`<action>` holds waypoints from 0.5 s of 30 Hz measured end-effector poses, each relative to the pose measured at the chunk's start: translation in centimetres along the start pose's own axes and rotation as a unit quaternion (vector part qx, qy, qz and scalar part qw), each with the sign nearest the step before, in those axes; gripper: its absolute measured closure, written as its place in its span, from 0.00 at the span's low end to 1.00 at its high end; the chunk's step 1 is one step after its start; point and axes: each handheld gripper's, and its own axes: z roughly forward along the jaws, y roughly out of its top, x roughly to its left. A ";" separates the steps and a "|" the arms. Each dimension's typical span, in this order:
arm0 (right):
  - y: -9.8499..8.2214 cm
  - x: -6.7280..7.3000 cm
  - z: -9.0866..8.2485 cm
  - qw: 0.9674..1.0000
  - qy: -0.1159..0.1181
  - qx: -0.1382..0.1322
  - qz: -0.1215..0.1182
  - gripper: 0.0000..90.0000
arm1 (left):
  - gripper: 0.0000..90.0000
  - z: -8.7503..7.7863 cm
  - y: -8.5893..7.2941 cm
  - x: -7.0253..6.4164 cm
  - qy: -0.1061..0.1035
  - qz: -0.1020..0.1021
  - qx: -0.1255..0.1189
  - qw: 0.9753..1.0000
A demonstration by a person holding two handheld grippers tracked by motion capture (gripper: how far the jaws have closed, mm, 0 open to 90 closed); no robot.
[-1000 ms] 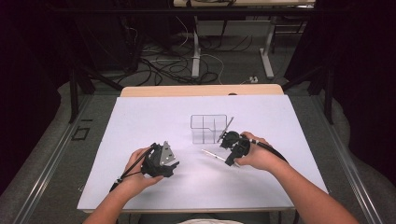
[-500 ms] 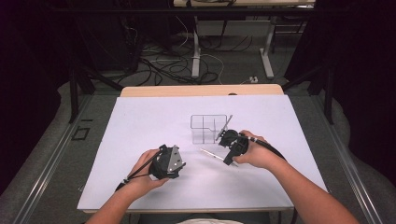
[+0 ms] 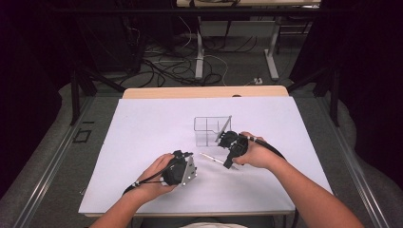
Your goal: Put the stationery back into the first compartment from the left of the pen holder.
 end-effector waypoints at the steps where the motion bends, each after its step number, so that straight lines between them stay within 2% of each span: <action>1: 0.2 0.0 0.1 1.000 0.014 -0.003 -0.002 0.89 | 0.54 0.0 0.1 -0.1 0.001 0.007 -0.001 1.000; 5: 1.1 0.4 0.3 1.000 0.021 0.006 -0.008 0.89 | 0.58 0.2 0.3 -0.5 0.003 0.033 0.000 0.999; 7: 1.6 0.7 0.2 1.000 0.008 0.021 -0.013 0.89 | 0.60 0.2 0.4 -0.6 0.003 0.041 0.002 0.999; 8: 1.8 0.9 0.3 1.000 0.023 0.017 -0.011 0.89 | 0.60 0.2 0.4 -0.7 0.001 0.045 0.003 0.999; 9: 2.0 1.1 0.4 0.999 0.027 0.019 -0.007 0.89 | 0.61 0.2 0.5 -0.7 0.002 0.049 0.004 0.999; 11: 2.5 1.3 0.4 0.999 0.028 0.023 -0.015 0.89 | 0.63 0.3 0.5 -0.7 0.006 0.059 0.003 0.998; 12: 2.6 1.4 0.5 0.999 0.028 0.018 -0.018 0.89 | 0.63 0.3 0.5 -0.8 0.005 0.062 0.003 0.998; 13: 2.9 1.5 0.4 0.999 0.021 0.028 -0.024 0.89 | 0.64 0.4 0.6 -0.8 0.006 0.068 0.004 0.998; 14: 3.0 1.5 0.4 0.999 0.025 0.027 -0.028 0.89 | 0.64 0.5 0.6 -0.9 0.007 0.072 0.004 0.997; 15: 3.2 1.7 0.4 0.999 0.020 0.030 -0.026 0.89 | 0.65 0.5 0.6 -1.0 0.005 0.070 0.009 0.998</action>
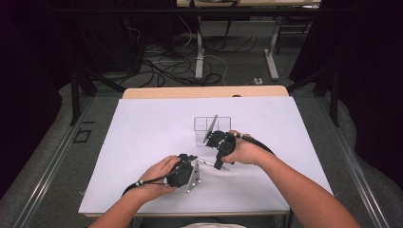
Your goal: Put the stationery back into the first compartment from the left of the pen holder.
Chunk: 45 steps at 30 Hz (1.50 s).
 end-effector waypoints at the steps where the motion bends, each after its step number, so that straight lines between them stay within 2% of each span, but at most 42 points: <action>1: 0.2 0.1 0.0 1.000 -0.002 0.002 -0.005 0.89 | 0.66 0.1 0.1 0.1 0.004 0.015 -0.001 1.000; 2: 0.3 0.2 -0.1 1.000 -0.001 0.003 -0.001 0.89 | 0.66 0.2 0.2 0.0 0.003 0.019 -0.002 1.000; 3: 0.3 0.3 0.0 1.000 0.010 -0.009 -0.002 0.89 | 0.67 0.2 0.3 -0.1 0.002 0.022 0.001 1.000; 7: 0.6 0.5 -0.2 1.000 0.007 -0.001 -0.005 0.89 | 0.69 0.6 0.5 -0.2 0.001 0.039 0.006 0.999; 9: 0.7 0.6 -0.2 1.000 0.008 0.005 -0.007 0.89 | 0.70 0.8 0.6 -0.4 -0.005 0.035 0.011 0.999; 10: 0.7 0.6 -0.2 1.000 0.016 0.006 -0.005 0.89 | 0.71 0.8 0.8 -0.3 -0.001 0.048 0.011 0.999; 11: 0.7 0.6 0.0 1.000 0.014 -0.001 -0.009 0.89 | 0.71 0.9 0.8 -0.5 -0.005 0.043 0.014 0.999; 12: 0.7 0.6 0.0 1.000 0.009 0.002 -0.011 0.89 | 0.72 1.0 0.9 -0.4 -0.001 0.054 0.012 0.998; 13: 0.7 0.7 0.0 1.000 0.014 -0.001 -0.011 0.89 | 0.73 1.0 0.9 -0.6 -0.004 0.049 0.016 0.999; 15: 0.8 0.7 0.0 1.000 0.011 0.002 -0.014 0.89 | 0.75 1.1 1.1 -0.6 0.002 0.068 0.016 0.998; 16: 0.8 0.8 -0.1 1.000 0.009 0.009 -0.016 0.89 | 0.76 1.1 1.1 -0.7 -0.004 0.065 0.020 0.998; 18: 0.7 0.9 0.1 1.000 0.016 -0.001 -0.011 0.89 | 0.77 1.2 1.2 -0.8 0.000 0.076 0.021 0.997; 21: 0.7 1.0 0.0 1.000 0.008 0.004 -0.014 0.89 | 0.82 1.2 1.4 -1.0 0.001 0.085 0.024 0.996; 25: 0.7 1.0 0.2 1.000 0.021 -0.001 -0.013 0.89 | 0.86 1.1 1.5 -0.9 0.003 0.092 0.027 0.995; 28: 0.7 1.0 0.2 1.000 0.014 0.003 -0.013 0.89 | 0.86 1.1 1.5 -0.9 0.005 0.095 0.028 0.995; 37: 0.8 1.0 0.2 1.000 0.018 0.000 -0.011 0.89 | 0.88 1.0 1.5 -0.9 0.010 0.095 0.032 0.995; 38: 0.7 1.0 0.2 1.000 0.025 -0.005 -0.010 0.89 | 0.88 1.0 1.5 -0.9 0.012 0.096 0.032 0.995; 41: 0.8 1.0 0.1 1.000 0.016 -0.002 -0.008 0.89 | 0.88 0.9 1.5 -0.9 0.014 0.093 0.032 0.995; 42: 0.7 0.9 0.1 1.000 0.025 -0.008 -0.009 0.89 | 0.88 1.0 1.4 -0.9 0.015 0.092 0.031 0.995; 45: 0.7 0.9 0.1 1.000 0.023 -0.008 -0.008 0.89 | 0.88 1.0 1.5 -0.9 0.016 0.092 0.032 0.995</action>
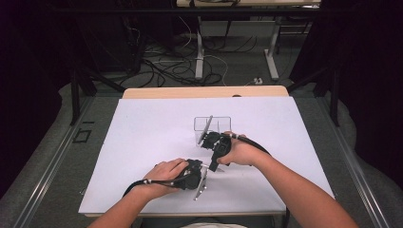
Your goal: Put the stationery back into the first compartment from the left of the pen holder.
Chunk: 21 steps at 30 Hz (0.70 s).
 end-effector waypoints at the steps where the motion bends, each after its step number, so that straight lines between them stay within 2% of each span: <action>1: 0.0 0.0 0.0 1.000 0.001 -0.001 0.000 0.89 | 0.88 0.0 0.0 0.0 -0.001 0.000 0.002 1.000; 8: 0.0 0.1 -0.1 1.000 -0.012 -0.002 -0.003 0.89 | 0.88 0.0 -0.1 0.0 0.003 -0.002 0.002 1.000; 9: -0.1 0.0 0.0 1.000 -0.002 -0.010 -0.003 0.89 | 0.88 0.1 -0.1 0.0 0.002 -0.004 0.002 1.000; 12: -0.1 0.0 0.0 1.000 -0.006 -0.012 -0.010 0.87 | 0.88 0.1 -0.1 0.0 0.000 -0.005 0.003 1.000; 14: -0.2 -0.1 0.1 1.000 -0.010 -0.017 -0.018 0.84 | 0.88 0.1 -0.1 0.0 -0.001 -0.005 0.003 1.000; 15: -0.3 -0.1 0.1 1.000 -0.009 -0.016 -0.013 0.82 | 0.88 0.1 -0.1 0.0 -0.003 -0.004 0.006 1.000; 21: -1.1 -0.3 0.0 0.999 -0.017 -0.021 -0.020 0.75 | 0.88 0.2 -0.4 0.1 -0.005 -0.013 0.009 1.000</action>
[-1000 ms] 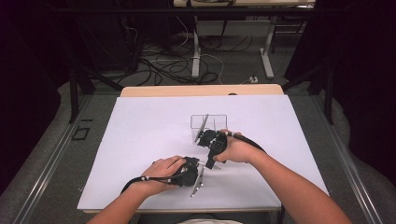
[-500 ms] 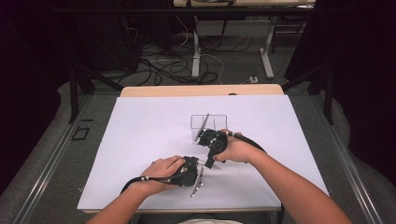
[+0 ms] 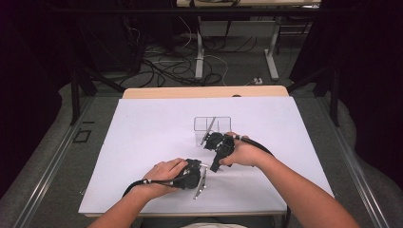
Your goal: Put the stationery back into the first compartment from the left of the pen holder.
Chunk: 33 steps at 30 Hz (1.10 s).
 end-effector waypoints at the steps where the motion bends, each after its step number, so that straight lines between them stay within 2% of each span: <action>1: -0.2 -0.1 0.0 1.000 0.000 -0.002 0.000 0.74 | 0.88 0.0 -0.1 0.0 -0.002 -0.002 0.002 1.000; 3: -0.6 -0.2 0.0 1.000 -0.002 -0.004 0.001 0.71 | 0.88 0.1 -0.2 0.1 -0.003 -0.009 0.005 1.000; 4: -0.8 -0.3 0.0 1.000 -0.008 -0.001 0.002 0.70 | 0.88 0.1 -0.2 0.3 0.001 -0.004 0.005 1.000; 6: -1.3 -0.4 0.2 1.000 -0.007 -0.005 0.004 0.68 | 0.88 0.1 -0.4 0.3 -0.006 -0.016 0.010 1.000; 9: -1.9 -0.6 0.1 1.000 -0.010 -0.013 0.005 0.64 | 0.88 0.2 -0.5 0.7 -0.002 -0.024 0.013 1.000; 11: -2.3 -0.7 0.0 1.000 -0.021 -0.015 0.003 0.62 | 0.88 0.3 -0.7 0.8 -0.004 -0.037 0.014 0.999; 13: -2.7 -0.8 0.1 0.999 -0.018 -0.026 0.006 0.60 | 0.88 0.3 -0.8 1.1 -0.005 -0.052 0.013 0.999; 17: -3.3 -1.1 -0.1 0.999 -0.028 -0.042 0.003 0.55 | 0.88 0.2 -1.2 1.7 -0.009 -0.090 0.013 0.996; 22: -3.8 -1.4 -0.4 0.997 -0.039 -0.063 0.000 0.49 | 0.88 0.0 -1.8 2.6 -0.008 -0.137 0.004 0.991; 25: -4.2 -1.4 -0.8 0.996 -0.045 -0.078 0.007 0.46 | 0.88 0.0 -2.3 3.3 -0.007 -0.160 0.001 0.987; 28: -4.6 -1.6 -1.0 0.994 -0.043 -0.096 0.013 0.43 | 0.88 0.0 -2.7 3.9 -0.008 -0.187 -0.007 0.982; 29: -4.7 -1.6 -1.0 0.994 -0.047 -0.102 0.012 0.43 | 0.88 0.0 -2.9 4.1 -0.007 -0.200 -0.013 0.980; 31: -5.0 -1.8 -1.0 0.993 -0.048 -0.107 0.012 0.42 | 0.88 -0.2 -3.2 4.7 -0.011 -0.214 -0.015 0.977; 33: -5.3 -1.9 -1.0 0.992 -0.053 -0.114 0.022 0.41 | 0.88 -0.3 -3.4 5.2 -0.013 -0.228 -0.019 0.973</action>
